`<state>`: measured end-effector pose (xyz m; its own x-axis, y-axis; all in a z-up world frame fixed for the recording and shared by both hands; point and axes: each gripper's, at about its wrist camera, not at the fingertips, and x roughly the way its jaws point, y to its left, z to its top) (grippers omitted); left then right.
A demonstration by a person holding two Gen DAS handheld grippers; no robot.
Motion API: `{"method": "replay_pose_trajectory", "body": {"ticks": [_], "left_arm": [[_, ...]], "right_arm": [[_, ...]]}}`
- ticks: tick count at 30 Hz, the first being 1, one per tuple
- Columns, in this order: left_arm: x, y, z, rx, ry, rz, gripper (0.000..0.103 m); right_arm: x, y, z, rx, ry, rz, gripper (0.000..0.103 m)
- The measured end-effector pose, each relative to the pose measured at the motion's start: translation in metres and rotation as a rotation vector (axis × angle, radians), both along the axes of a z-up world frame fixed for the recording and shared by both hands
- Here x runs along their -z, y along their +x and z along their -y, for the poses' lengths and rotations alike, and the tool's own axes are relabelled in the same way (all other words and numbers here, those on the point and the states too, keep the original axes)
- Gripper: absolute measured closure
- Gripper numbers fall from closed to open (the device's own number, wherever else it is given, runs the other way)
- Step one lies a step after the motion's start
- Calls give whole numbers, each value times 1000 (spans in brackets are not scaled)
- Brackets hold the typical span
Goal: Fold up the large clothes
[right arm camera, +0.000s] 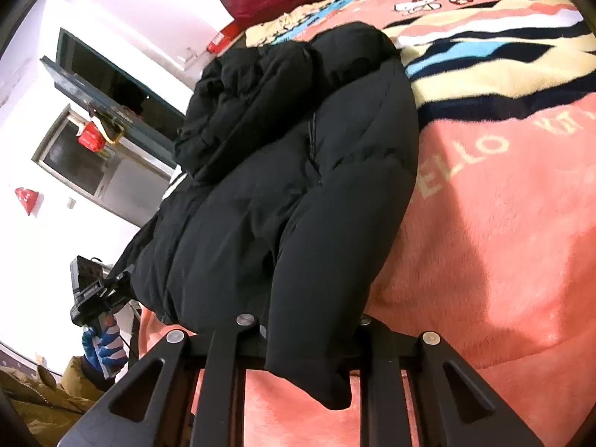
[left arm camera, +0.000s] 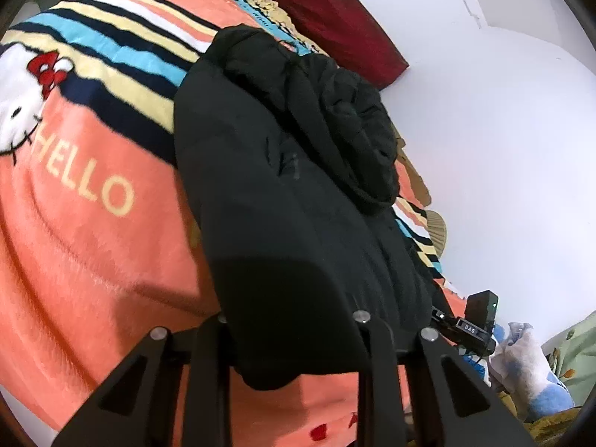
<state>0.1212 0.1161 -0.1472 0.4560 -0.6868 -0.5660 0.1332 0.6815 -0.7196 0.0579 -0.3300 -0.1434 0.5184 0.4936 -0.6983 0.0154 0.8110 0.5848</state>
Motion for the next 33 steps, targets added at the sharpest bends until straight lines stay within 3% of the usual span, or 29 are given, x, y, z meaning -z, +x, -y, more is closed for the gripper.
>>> {"method": "replay_pose_trajectory", "body": {"ticks": [20,33], "left_arm": [[-36,11,-9,20,-51,119,84],[-66,23,-21,-3,-73,187,85]], "right_arm": [[-33,2,3,74,5,65,85],[-64,16,14,151,102,137,85]]}}
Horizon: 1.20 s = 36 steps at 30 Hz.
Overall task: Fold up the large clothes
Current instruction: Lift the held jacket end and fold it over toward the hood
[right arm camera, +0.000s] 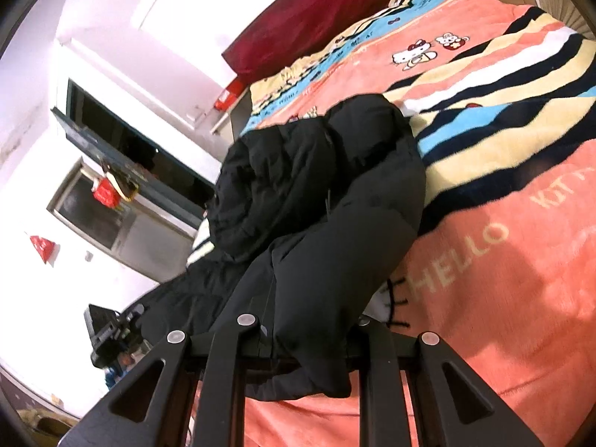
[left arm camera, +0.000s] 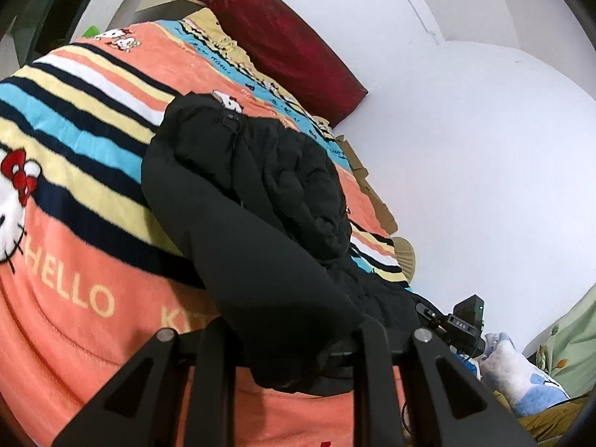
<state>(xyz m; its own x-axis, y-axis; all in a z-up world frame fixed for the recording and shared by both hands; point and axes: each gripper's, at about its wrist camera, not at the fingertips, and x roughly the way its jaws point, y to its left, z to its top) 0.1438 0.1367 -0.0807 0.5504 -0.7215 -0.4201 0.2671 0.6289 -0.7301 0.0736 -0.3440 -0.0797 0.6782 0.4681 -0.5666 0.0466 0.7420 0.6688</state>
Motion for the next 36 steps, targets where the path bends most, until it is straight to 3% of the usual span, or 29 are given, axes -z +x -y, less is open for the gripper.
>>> {"method": "replay_pose_trajectory", "body": {"ticks": [7,13,25,36], "left_arm": [[-10,10,-8,-21,-48,4,86],[-18,28,-11,-47,-103,-19,86],[-53,66,-4,-104,-54,7,86],[-72,116,5,-148,-52,-24,86]], "right_arm": [[-12,14,10,27,71,32,85],[-15,28,24,69,194,39,85],[-53,70,19,85,91,75,85],[-55,116,34,158,181,38,85]]}}
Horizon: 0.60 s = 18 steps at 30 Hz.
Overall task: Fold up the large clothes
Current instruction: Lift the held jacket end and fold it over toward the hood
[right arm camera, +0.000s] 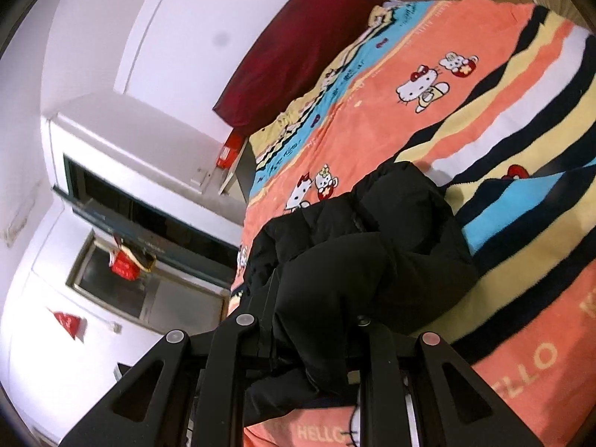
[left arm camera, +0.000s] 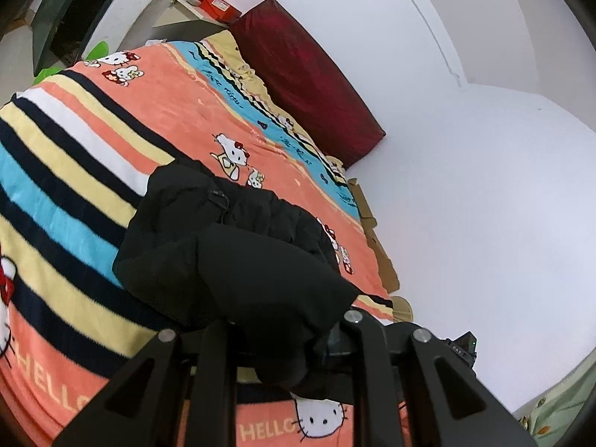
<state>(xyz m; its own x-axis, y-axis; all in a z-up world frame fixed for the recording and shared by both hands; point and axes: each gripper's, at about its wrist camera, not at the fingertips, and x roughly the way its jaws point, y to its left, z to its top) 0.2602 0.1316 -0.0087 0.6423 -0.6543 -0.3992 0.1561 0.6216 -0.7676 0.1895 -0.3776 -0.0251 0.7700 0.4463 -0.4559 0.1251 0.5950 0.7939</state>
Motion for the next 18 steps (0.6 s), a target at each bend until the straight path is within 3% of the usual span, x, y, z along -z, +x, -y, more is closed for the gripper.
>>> {"method": "replay_pose_trajectory", "body": {"ticks": [18], "left_arm": [[1,112,24,-21,73,-54,85]], "right_arm": [[7,104,2,33,-93,-72,84]]}}
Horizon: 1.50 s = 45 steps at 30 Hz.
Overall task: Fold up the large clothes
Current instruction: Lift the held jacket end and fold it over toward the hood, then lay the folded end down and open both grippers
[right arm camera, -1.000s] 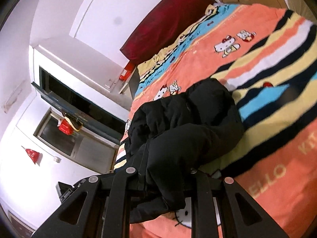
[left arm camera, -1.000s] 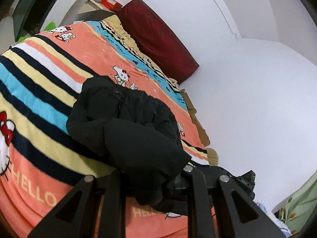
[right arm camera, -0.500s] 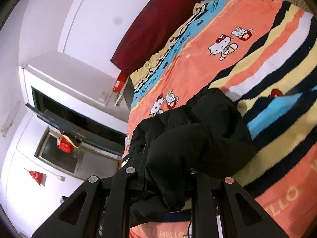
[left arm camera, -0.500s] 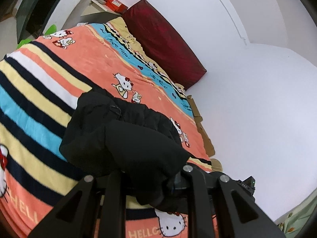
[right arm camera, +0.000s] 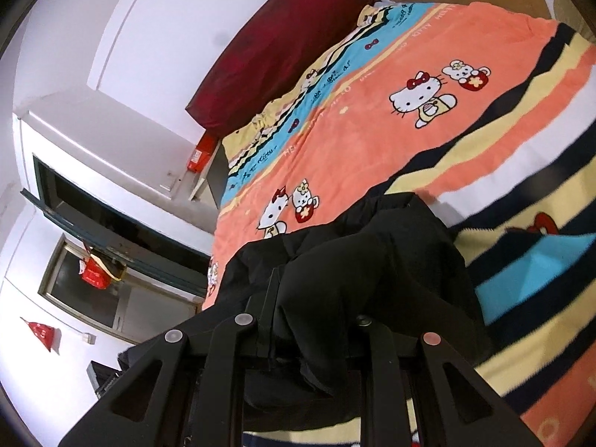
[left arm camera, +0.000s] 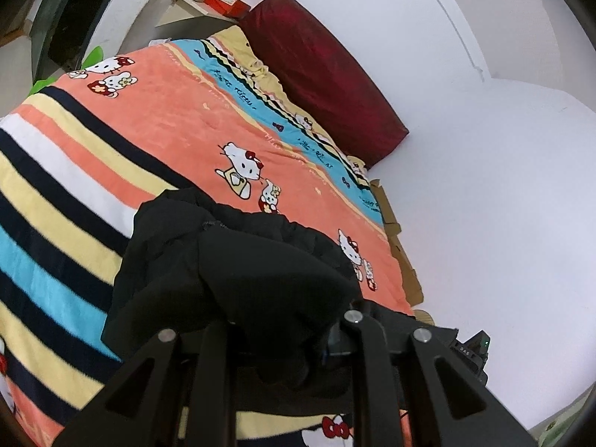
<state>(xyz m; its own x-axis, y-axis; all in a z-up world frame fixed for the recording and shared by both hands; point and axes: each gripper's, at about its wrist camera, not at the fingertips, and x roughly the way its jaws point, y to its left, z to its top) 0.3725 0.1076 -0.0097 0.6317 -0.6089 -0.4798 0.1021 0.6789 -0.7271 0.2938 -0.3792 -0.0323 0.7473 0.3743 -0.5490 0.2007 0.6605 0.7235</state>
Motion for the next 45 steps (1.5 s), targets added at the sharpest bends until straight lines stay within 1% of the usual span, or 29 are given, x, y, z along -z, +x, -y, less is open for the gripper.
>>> {"method": "replay_pose_trajectory", "body": {"ticks": [4,10,13,16,21,27,30,33,36,39,41,45], "left_arm": [[5,26,7,-4,8,-17,85],[12,60,23,-13,71,-17,85],[21,78,30,-25,90,-25,82],[35,100,37,-37,108,-48,82],[59,132,47,-38,158,-74,82],[94,167,58,-39,167,-102,82],[107,180,64,-33,180,-104,82],[117,193,73,-32,210,-101,82],[120,204,78,-38,235,-108,82],[123,217,80,-43,242,-146,81],[120,221,81,-47,244,-166,81],[113,215,77,-38,225,-146,78]], "right_arm": [[8,17,3,15,11,-16,84],[17,45,7,37,-23,-39,83],[26,62,8,53,-40,-57,83],[36,79,8,63,-47,-75,83],[54,105,7,66,-62,-98,82],[74,133,10,62,-79,-101,83],[85,143,12,55,-71,-104,83],[95,154,13,51,-64,-103,83],[101,163,9,40,-93,-109,83],[102,173,7,40,-120,-121,83],[100,177,6,37,-130,-131,81],[95,172,5,14,-146,-113,76]]}}
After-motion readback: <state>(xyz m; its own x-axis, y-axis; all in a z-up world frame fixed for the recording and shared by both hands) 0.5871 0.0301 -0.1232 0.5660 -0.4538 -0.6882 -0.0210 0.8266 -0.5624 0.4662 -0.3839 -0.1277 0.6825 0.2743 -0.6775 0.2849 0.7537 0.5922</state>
